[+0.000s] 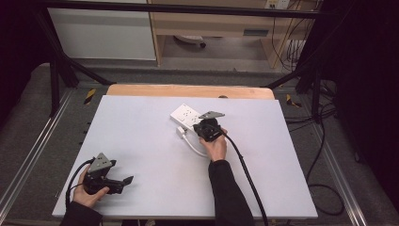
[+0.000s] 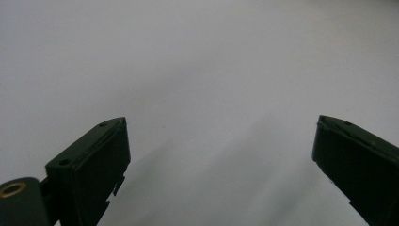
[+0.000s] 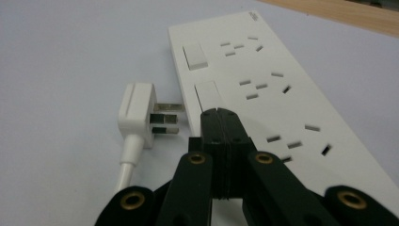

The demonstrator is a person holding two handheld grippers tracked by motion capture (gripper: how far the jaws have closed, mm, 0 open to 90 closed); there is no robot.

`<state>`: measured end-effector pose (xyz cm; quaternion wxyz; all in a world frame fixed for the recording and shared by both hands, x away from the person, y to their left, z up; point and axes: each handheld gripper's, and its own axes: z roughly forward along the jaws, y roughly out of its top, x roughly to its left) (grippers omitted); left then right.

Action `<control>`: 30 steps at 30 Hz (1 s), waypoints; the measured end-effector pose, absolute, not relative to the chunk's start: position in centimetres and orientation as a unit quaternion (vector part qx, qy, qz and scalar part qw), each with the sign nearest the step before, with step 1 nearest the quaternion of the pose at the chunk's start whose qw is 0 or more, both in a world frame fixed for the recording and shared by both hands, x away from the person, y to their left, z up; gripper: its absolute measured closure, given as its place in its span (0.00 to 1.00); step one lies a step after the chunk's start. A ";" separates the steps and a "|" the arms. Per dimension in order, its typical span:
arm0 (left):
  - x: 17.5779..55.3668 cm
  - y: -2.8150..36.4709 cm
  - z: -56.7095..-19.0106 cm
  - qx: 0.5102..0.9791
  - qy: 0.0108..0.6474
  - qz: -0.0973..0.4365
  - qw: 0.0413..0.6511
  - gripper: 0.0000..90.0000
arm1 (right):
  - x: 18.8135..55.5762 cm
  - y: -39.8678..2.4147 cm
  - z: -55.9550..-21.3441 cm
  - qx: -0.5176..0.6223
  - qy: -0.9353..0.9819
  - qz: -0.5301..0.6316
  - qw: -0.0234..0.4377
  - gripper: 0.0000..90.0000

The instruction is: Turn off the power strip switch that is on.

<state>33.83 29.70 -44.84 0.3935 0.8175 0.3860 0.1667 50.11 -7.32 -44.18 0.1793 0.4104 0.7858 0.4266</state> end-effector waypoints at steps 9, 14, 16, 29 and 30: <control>33.8 29.7 -44.8 0.817 0.386 0.167 0.394 0.05 | 50.1 -7.1 -44.3 0.411 0.784 0.427 0.183 1.00; 33.8 29.8 -44.8 0.817 0.387 0.168 0.394 0.05 | 50.1 -7.0 -44.3 0.412 0.784 0.427 0.185 1.00; 33.8 29.7 -44.8 0.817 0.386 0.167 0.394 0.05 | 50.1 -7.0 -44.2 0.413 0.784 0.425 0.186 1.00; 33.8 29.8 -44.8 0.816 0.386 0.169 0.395 0.05 | 49.5 -7.8 -42.7 0.412 0.782 0.432 0.177 0.95; 33.8 29.8 -44.8 0.816 0.386 0.170 0.395 0.05 | 49.4 -7.8 -42.6 0.412 0.784 0.430 0.175 0.92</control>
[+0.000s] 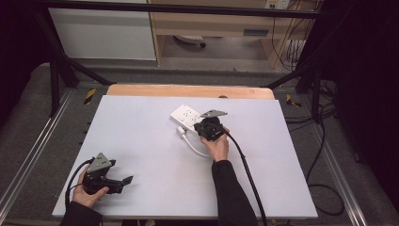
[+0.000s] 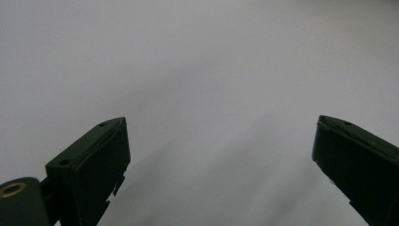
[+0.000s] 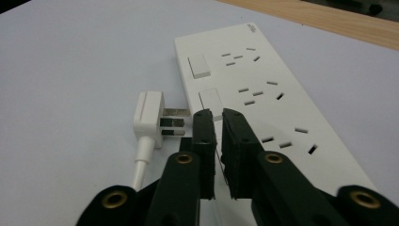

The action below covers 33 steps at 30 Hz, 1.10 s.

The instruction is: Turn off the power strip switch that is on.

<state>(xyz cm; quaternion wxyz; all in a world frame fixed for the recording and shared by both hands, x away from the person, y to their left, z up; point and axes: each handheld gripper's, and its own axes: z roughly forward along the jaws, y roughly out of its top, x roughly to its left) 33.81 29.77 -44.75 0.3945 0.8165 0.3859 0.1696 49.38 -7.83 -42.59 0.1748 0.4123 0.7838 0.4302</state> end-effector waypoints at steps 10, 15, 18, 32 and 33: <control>33.8 29.7 -44.8 0.816 0.388 0.168 0.394 0.05 | 48.4 -9.5 -41.3 0.425 0.784 0.420 0.165 0.49; 33.8 29.7 -44.8 0.817 0.388 0.169 0.393 0.05 | 47.5 -10.4 -40.3 0.420 0.785 0.423 0.166 0.34; 33.8 29.7 -44.8 0.816 0.389 0.169 0.393 0.05 | 46.9 -10.9 -39.9 0.423 0.783 0.424 0.167 0.25; 33.8 29.7 -44.8 0.817 0.389 0.169 0.391 0.04 | 44.5 -14.0 -39.5 0.414 0.799 0.401 0.171 0.04; 33.8 29.7 -44.8 0.817 0.389 0.169 0.391 0.04 | 44.3 -14.2 -39.5 0.412 0.801 0.399 0.170 0.04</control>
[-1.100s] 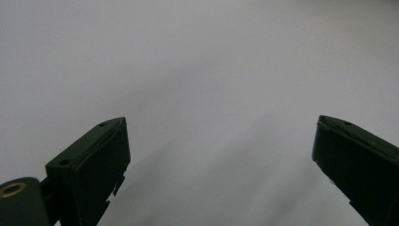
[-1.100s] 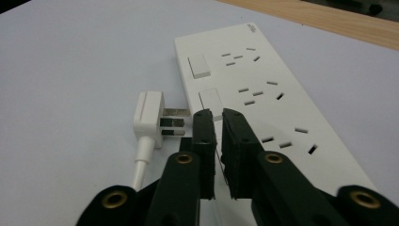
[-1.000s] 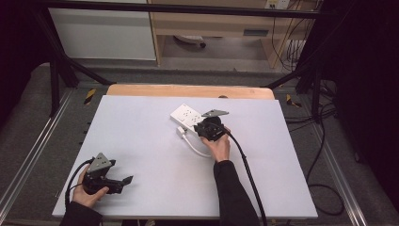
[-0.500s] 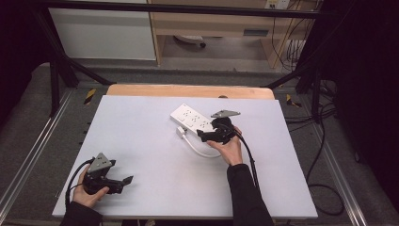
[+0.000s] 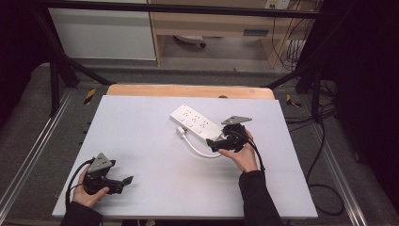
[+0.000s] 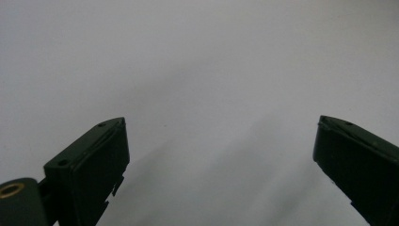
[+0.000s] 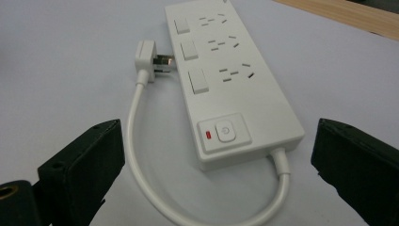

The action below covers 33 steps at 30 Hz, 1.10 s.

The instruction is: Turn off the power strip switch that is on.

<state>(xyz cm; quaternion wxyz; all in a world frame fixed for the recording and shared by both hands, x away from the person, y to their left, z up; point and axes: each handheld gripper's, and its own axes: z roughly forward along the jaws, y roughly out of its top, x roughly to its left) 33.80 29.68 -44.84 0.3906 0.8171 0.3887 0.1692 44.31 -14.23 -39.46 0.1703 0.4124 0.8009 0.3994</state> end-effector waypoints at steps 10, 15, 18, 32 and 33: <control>33.8 29.6 -44.8 0.818 0.388 0.168 0.389 0.04 | 42.5 -17.0 -39.9 0.405 0.803 0.407 0.161 0.02; 33.8 29.6 -44.8 0.818 0.388 0.168 0.389 0.04 | 41.4 -18.3 -40.1 0.399 0.804 0.411 0.157 0.02; 33.7 29.6 -44.8 0.818 0.388 0.168 0.390 0.04 | 40.6 -19.0 -40.4 0.395 0.803 0.419 0.155 0.01; 33.7 29.5 -44.9 0.820 0.386 0.166 0.389 0.03 | 38.0 -22.9 -42.6 0.406 0.799 0.419 0.145 0.01; 33.7 29.5 -44.9 0.820 0.386 0.166 0.389 0.03 | 37.8 -23.1 -42.8 0.408 0.799 0.419 0.142 0.01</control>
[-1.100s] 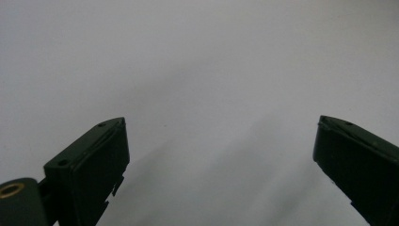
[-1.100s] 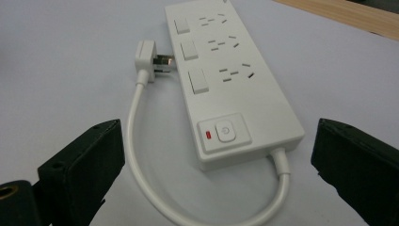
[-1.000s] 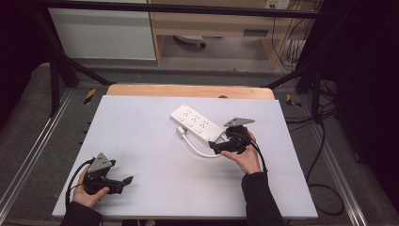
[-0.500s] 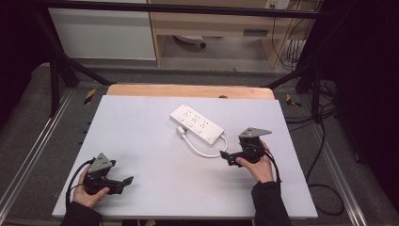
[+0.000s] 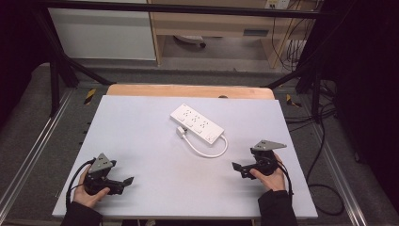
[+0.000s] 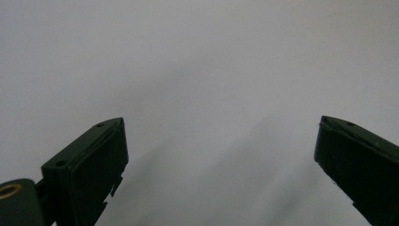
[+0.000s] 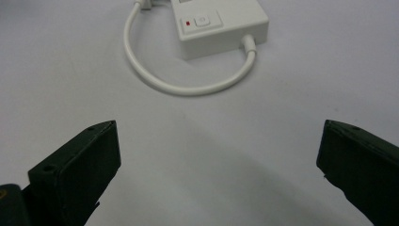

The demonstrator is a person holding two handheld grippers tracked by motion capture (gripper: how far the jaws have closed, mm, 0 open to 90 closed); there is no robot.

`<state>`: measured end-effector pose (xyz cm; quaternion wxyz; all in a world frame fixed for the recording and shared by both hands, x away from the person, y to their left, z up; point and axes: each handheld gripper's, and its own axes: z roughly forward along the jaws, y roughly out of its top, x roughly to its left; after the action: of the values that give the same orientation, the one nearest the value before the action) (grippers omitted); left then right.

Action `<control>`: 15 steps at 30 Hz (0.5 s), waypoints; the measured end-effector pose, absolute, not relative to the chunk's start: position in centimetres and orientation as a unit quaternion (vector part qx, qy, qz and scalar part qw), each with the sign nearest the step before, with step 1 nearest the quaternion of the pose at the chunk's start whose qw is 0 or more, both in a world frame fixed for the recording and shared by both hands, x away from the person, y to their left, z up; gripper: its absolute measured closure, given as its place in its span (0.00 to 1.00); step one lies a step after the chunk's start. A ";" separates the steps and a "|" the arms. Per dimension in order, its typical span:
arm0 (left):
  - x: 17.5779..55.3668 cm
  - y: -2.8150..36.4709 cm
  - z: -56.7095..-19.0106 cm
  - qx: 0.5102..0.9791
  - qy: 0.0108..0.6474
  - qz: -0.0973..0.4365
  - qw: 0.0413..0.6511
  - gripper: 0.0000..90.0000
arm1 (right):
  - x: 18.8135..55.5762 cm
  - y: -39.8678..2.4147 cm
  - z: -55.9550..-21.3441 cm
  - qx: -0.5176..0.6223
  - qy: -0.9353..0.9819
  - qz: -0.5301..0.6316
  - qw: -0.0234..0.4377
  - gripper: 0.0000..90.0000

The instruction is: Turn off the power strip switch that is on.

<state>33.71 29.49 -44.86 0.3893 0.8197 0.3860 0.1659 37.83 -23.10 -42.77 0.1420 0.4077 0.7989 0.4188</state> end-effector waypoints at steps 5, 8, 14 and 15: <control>33.7 29.5 -44.9 0.820 0.386 0.166 0.389 0.03 | 37.2 -24.2 -43.5 0.408 0.802 0.414 0.139 0.01; 33.7 29.5 -44.8 0.820 0.386 0.165 0.390 0.03 | 36.8 -24.7 -43.8 0.408 0.803 0.413 0.135 0.01; 33.7 29.5 -44.8 0.820 0.385 0.164 0.390 0.03 | 36.3 -25.8 -44.5 0.412 0.803 0.409 0.135 0.01; 33.7 29.5 -44.8 0.820 0.385 0.164 0.390 0.03 | 36.2 -25.9 -44.6 0.414 0.804 0.405 0.134 0.01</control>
<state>33.67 29.45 -44.85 0.3897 0.8201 0.3855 0.1641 36.18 -25.87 -44.56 0.1339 0.4142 0.8039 0.4053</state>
